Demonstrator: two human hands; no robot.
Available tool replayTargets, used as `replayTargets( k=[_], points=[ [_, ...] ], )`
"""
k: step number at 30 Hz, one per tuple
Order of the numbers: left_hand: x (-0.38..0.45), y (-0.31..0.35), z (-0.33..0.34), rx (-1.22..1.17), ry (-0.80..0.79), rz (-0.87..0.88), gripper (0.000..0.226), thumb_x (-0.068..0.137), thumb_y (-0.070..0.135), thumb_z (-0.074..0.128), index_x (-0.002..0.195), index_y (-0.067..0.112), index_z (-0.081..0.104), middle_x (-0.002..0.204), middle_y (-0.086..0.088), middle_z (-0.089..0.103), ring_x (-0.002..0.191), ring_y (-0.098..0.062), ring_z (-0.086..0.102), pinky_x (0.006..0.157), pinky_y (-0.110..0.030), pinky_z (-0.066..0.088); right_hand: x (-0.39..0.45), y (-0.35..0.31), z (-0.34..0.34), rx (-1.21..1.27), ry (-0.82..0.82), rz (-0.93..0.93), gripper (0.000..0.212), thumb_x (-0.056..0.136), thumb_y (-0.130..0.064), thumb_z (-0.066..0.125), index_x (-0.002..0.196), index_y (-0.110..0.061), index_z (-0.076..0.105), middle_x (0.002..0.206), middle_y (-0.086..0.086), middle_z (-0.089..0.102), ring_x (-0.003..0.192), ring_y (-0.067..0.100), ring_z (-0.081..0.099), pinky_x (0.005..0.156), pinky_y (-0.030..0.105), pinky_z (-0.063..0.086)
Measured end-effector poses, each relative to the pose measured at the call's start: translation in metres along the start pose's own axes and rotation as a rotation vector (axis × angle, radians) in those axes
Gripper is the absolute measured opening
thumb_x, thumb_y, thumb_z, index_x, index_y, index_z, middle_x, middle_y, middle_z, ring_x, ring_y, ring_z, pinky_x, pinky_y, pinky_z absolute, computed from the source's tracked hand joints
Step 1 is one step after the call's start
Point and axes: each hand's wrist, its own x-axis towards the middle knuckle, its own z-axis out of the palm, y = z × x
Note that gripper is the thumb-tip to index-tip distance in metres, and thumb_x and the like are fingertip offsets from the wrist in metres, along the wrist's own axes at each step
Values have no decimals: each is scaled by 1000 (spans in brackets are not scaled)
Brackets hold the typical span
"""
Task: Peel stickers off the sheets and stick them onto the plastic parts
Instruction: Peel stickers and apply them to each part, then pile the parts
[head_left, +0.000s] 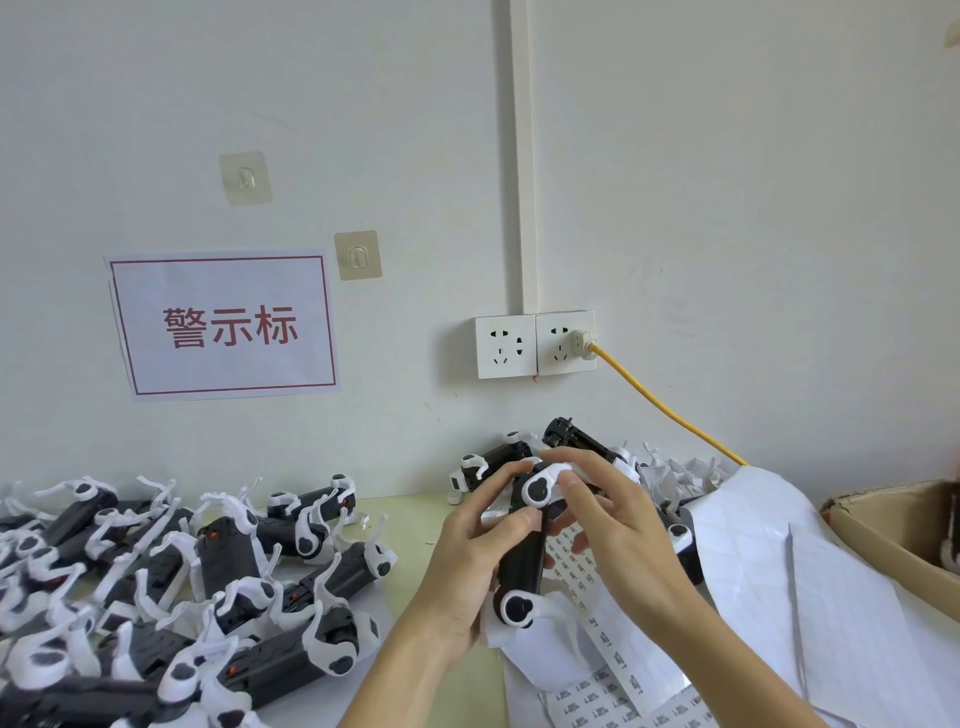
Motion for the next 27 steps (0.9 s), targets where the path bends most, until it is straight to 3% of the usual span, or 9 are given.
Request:
replayTargets(
  k=[3, 7, 11, 13, 16, 19, 22, 25, 27],
  points=[
    [1, -1, 1, 45, 15, 16, 40, 82, 18, 68, 120, 32, 69, 100, -16, 75, 84, -22, 71, 72, -29, 55, 0, 1, 3, 6, 29, -22, 27, 103, -16, 51, 103, -32, 72, 94, -5, 72, 74, 5, 66, 61, 13, 50],
    [1, 1, 0, 38, -20, 0, 42, 83, 15, 62, 119, 34, 69, 104, -11, 74, 84, -21, 71, 73, -28, 55, 1, 6, 3, -38, 67, -16, 25, 101, -25, 55, 99, -43, 72, 107, -6, 68, 91, 10, 66, 71, 18, 49],
    [2, -2, -2, 16, -58, -45, 47, 81, 12, 57, 121, 34, 68, 114, -13, 72, 96, -24, 70, 77, -31, 57, 2, 8, 6, -41, 148, -22, 24, 99, -30, 58, 97, -48, 73, 112, -13, 62, 102, 10, 66, 89, 35, 53],
    [3, -3, -2, 12, -26, -93, 46, 78, 15, 60, 119, 32, 68, 115, -15, 72, 97, -27, 70, 83, -39, 56, 2, 9, 4, -35, 228, -16, 24, 99, -30, 58, 96, -49, 73, 107, -16, 63, 99, 8, 65, 92, 42, 54],
    [3, -5, -3, 20, 1, -156, 46, 74, 26, 67, 120, 20, 63, 110, -15, 72, 90, -29, 68, 81, -45, 50, 5, 13, -1, -4, 340, 3, 24, 100, -31, 56, 96, -48, 73, 103, -10, 67, 100, 19, 65, 90, 52, 53],
    [3, -5, -4, -1, 4, -217, 44, 72, 31, 72, 111, 13, 61, 103, -14, 67, 86, -29, 66, 85, -48, 54, 8, 15, -4, 33, 438, 34, 22, 100, -33, 56, 97, -47, 73, 109, -2, 65, 101, 23, 66, 94, 51, 53],
    [2, -6, -4, -88, 9, -229, 42, 74, 26, 78, 108, 11, 60, 97, -16, 66, 84, -33, 65, 82, -47, 57, 9, 14, -4, 45, 475, 44, 25, 100, -33, 56, 93, -50, 73, 111, -3, 64, 94, 16, 70, 90, 46, 56],
    [7, -5, -3, -131, 150, -167, 47, 69, 23, 88, 103, 7, 60, 90, -16, 66, 76, -30, 65, 72, -41, 57, 10, 16, -6, 77, 473, 66, 19, 101, -35, 54, 102, -39, 72, 113, 1, 67, 91, 16, 71, 86, 43, 58],
    [11, -5, -5, -186, 270, -137, 47, 63, 28, 83, 97, 6, 58, 80, -13, 68, 66, -27, 64, 61, -35, 56, 9, 17, -6, 77, 423, 83, 17, 101, -34, 51, 102, -36, 68, 111, 1, 65, 90, 15, 70, 82, 40, 58]
  ],
)
